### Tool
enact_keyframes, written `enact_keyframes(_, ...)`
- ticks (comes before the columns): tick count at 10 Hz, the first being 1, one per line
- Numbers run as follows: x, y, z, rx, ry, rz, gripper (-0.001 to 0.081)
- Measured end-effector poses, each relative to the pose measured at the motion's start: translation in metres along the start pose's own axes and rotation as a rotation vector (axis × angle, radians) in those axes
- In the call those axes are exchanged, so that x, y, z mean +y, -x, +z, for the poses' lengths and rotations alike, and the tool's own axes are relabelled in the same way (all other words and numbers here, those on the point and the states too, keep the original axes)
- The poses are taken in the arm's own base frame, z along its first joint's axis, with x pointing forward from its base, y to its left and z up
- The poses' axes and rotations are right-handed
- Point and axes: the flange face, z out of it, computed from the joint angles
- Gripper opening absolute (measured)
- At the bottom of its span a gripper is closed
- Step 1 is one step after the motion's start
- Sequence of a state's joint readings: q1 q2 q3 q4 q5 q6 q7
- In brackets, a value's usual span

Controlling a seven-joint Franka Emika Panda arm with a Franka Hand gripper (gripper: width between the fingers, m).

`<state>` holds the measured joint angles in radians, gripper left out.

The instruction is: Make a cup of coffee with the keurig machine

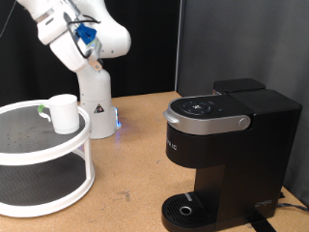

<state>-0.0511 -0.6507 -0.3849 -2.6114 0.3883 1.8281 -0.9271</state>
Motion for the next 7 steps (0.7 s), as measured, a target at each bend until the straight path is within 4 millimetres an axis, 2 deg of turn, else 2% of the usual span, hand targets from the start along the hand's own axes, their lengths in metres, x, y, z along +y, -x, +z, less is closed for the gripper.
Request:
enact_keyframes(5, 0.01, 0.056, -0.044, 0.049, 0.067, -0.09, 0.0)
enact_keyframes(6, 0.007, 0.063, -0.052, 0.067, 0.075, -0.087, 0.0)
enact_keyframes(7, 0.008, 0.062, -0.05, 0.064, 0.073, -0.087, 0.0)
